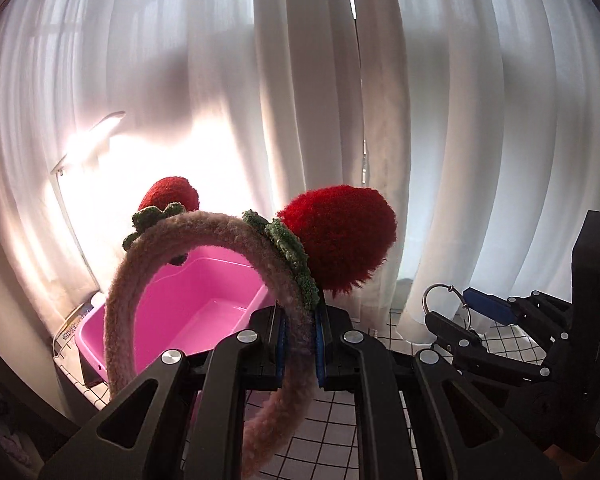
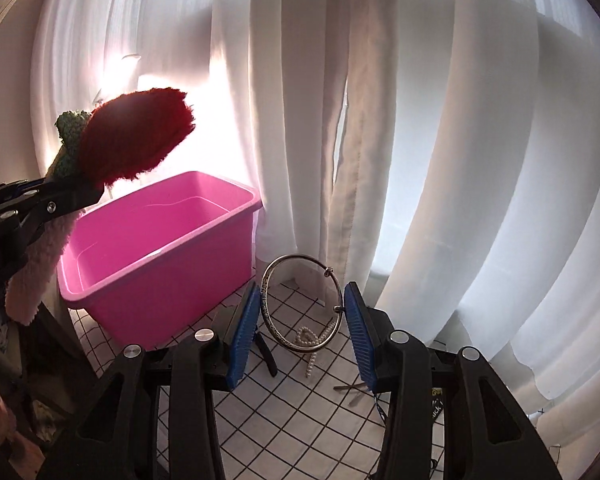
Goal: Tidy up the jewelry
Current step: 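Carry the small hoop and headband over the pink tub and release both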
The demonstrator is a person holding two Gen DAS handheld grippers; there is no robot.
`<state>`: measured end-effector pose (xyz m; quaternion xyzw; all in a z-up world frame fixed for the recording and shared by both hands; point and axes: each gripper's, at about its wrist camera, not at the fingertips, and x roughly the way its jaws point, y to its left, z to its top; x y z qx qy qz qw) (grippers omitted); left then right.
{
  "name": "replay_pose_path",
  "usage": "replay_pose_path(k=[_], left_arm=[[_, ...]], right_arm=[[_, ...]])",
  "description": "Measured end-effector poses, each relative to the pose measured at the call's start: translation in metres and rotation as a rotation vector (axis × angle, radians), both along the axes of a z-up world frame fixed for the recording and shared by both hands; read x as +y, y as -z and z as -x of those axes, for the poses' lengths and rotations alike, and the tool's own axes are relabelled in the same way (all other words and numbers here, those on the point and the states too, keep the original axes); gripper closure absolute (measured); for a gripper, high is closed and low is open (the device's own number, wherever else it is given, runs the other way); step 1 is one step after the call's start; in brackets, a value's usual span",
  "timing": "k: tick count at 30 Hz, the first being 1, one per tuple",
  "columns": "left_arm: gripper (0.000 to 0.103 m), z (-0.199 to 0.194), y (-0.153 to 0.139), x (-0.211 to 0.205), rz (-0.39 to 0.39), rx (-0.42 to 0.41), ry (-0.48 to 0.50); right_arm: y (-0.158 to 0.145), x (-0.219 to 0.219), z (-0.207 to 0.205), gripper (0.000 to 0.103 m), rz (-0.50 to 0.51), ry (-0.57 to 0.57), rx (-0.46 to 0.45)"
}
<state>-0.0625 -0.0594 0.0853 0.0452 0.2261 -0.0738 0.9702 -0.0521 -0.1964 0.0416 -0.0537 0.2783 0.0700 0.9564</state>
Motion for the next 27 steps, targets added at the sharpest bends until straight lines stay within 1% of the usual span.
replay_pose_path(k=[5,10,13,17,20,25,27], left_arm=[[0.092,-0.013,-0.016,0.042,-0.011,-0.031,-0.082],[0.092,-0.043,-0.01,0.088,-0.031,-0.013,-0.162],[0.092,-0.06,-0.005,0.118,-0.031,0.012,-0.206],[0.092,-0.09,0.011,0.159,-0.022,0.059,-0.251],[0.092,-0.112,0.027,0.183,-0.008,0.106,-0.267],[0.092,-0.147,0.053,0.205,0.019,0.184,-0.254],[0.092,-0.16,0.062,0.209,0.018,0.213,-0.245]], right_arm=[[-0.017,0.044,-0.026,0.061,-0.006,-0.085,-0.03],[-0.024,0.095,-0.059,0.061,-0.008,-0.168,-0.04],[-0.023,0.126,-0.081,0.061,-0.001,-0.208,-0.03],[-0.015,0.16,-0.112,0.061,-0.001,-0.237,0.005],[-0.005,0.18,-0.135,0.061,0.001,-0.245,0.038],[0.009,0.208,-0.172,0.061,0.029,-0.248,0.099],[0.019,0.22,-0.186,0.061,0.045,-0.242,0.13]])
